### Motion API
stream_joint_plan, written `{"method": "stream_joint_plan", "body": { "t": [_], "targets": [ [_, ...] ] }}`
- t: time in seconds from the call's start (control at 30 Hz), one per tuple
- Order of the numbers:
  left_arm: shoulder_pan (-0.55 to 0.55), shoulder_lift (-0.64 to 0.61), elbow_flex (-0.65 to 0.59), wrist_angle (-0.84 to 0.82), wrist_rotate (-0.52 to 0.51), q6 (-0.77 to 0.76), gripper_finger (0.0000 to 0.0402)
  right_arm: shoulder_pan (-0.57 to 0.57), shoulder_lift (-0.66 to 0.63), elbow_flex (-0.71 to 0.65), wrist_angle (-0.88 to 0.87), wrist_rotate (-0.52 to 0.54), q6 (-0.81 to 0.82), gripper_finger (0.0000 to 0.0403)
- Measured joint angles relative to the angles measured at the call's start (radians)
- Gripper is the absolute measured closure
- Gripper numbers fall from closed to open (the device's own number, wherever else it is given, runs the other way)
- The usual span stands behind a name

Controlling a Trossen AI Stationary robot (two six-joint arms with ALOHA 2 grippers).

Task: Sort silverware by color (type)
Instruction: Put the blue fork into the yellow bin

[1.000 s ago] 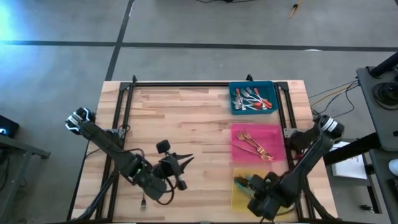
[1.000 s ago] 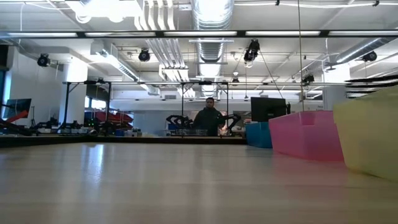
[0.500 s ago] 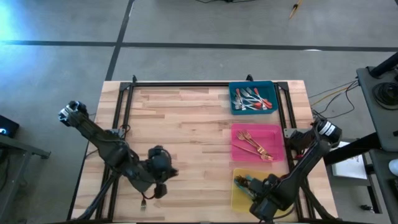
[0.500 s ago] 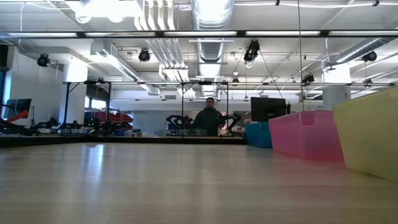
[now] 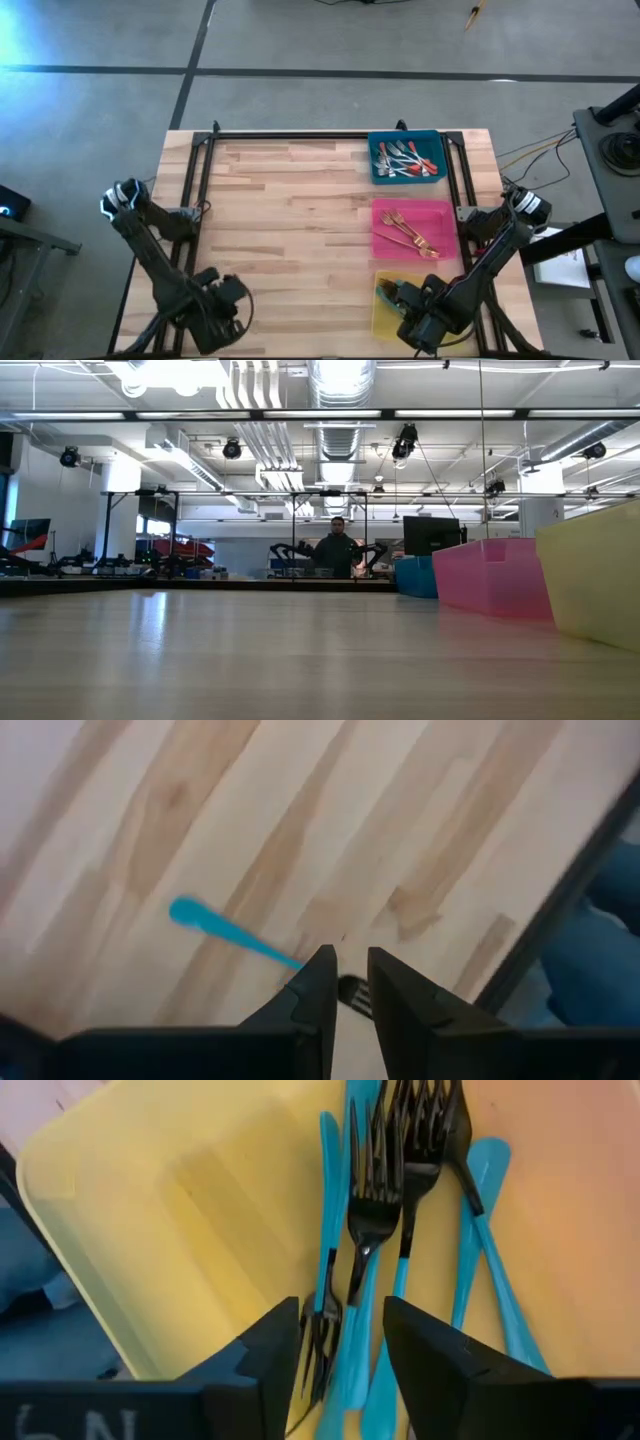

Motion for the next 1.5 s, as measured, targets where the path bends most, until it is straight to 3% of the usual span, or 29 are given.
{"method": "stream_joint_plan", "body": {
  "t": [0.27, 0.4, 0.6, 0.97, 1.5],
  "targets": [
    [-0.048, 0.142, -0.003, -0.012, 0.038, -0.257, 0.0334, 0.0, 0.0, 0.0, 0.003, 0.018, 0.02, 0.0255],
    [-0.048, 0.212, -0.003, -0.012, 0.109, -0.259, 0.0333, 0.0, 0.0, 0.0, 0.007, 0.017, 0.022, 0.0262],
    [-0.047, 0.273, -0.003, -0.01, 0.109, -0.252, 0.0333, 0.0, 0.0, 0.0, 0.023, 0.017, 0.022, 0.0269],
    [-0.046, 0.299, -0.026, 0.014, 0.1, -0.386, 0.0332, 0.0, 0.0, 0.0, 0.066, 0.018, 0.021, 0.0264],
    [-0.044, 0.28, -0.202, 0.214, 0.135, -0.487, 0.0334, 0.0, 0.0, 0.0, 0.087, 0.018, 0.018, 0.0272]
  ]
}}
